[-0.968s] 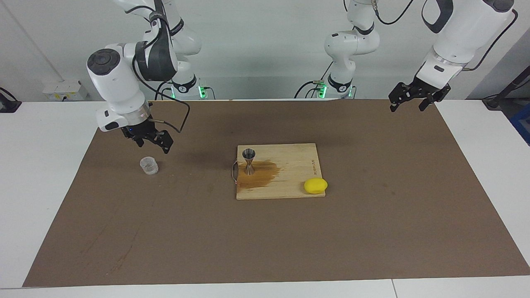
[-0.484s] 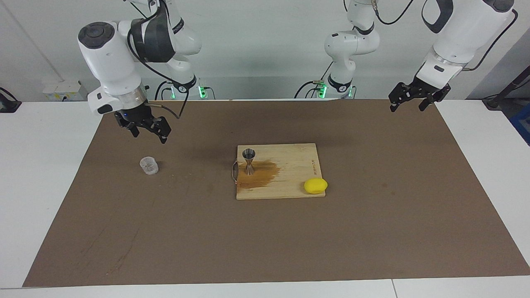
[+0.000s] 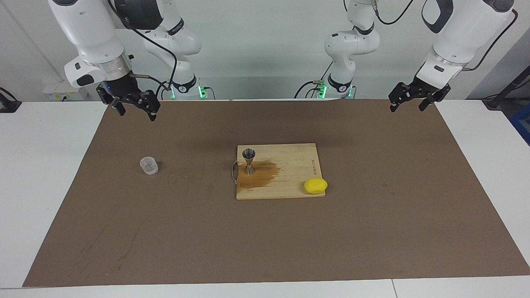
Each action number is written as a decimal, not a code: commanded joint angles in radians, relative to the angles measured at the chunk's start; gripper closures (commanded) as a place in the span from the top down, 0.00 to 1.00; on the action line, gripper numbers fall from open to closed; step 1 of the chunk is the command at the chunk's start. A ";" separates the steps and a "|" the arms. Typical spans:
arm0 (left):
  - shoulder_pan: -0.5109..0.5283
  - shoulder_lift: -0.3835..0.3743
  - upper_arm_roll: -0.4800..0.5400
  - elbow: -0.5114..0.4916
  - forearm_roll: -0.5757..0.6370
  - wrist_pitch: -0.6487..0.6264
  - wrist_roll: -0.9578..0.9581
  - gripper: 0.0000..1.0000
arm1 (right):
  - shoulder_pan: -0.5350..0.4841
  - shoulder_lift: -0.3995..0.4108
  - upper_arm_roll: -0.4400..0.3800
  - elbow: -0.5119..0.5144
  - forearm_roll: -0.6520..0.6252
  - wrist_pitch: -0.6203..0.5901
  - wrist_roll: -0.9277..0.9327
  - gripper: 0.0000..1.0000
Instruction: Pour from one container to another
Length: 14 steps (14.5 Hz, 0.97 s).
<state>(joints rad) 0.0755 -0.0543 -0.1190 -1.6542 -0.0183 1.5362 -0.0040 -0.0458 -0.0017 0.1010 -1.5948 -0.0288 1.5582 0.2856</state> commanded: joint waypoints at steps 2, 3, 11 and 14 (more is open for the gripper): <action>0.013 -0.025 -0.011 -0.022 0.012 0.002 0.002 1.00 | -0.009 -0.018 0.005 -0.020 0.007 -0.015 -0.042 1.00; 0.013 -0.025 -0.011 -0.022 0.012 0.002 0.002 1.00 | -0.012 -0.017 0.003 -0.020 0.009 -0.010 -0.058 1.00; 0.013 -0.025 -0.011 -0.022 0.012 0.002 0.002 1.00 | -0.008 -0.020 0.002 -0.024 0.012 -0.018 -0.077 1.00; 0.013 -0.025 -0.011 -0.022 0.012 0.002 0.002 1.00 | -0.003 -0.020 0.002 -0.024 0.010 -0.018 -0.077 1.00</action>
<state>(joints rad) 0.0755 -0.0543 -0.1190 -1.6542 -0.0183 1.5362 -0.0040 -0.0448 -0.0017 0.1011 -1.5985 -0.0269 1.5429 0.2375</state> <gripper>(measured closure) 0.000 0.000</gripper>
